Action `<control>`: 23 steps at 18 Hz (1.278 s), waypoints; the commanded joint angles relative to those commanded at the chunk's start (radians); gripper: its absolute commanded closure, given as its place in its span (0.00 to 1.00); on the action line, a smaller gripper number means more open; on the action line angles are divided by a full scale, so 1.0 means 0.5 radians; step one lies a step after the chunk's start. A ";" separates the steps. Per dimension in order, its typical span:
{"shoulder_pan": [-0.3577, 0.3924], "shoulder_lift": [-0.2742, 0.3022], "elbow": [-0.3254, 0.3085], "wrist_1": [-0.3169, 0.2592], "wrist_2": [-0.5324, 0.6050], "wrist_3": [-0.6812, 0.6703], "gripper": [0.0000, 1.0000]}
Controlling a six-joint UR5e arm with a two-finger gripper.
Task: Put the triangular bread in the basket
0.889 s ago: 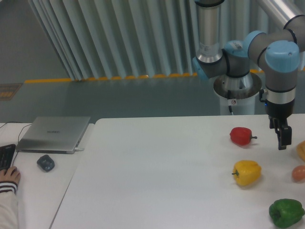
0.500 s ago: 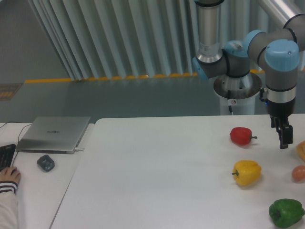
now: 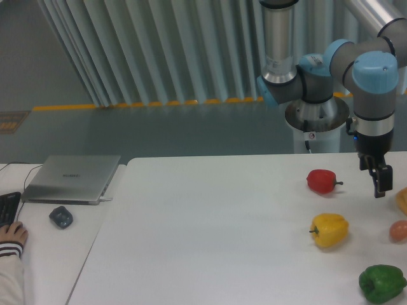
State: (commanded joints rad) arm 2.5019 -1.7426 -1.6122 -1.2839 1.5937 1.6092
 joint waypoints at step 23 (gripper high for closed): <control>0.276 -0.104 -0.199 -0.040 0.442 -0.012 0.00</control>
State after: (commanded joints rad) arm 2.6399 -1.7948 -1.7118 -1.3041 1.8147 1.6030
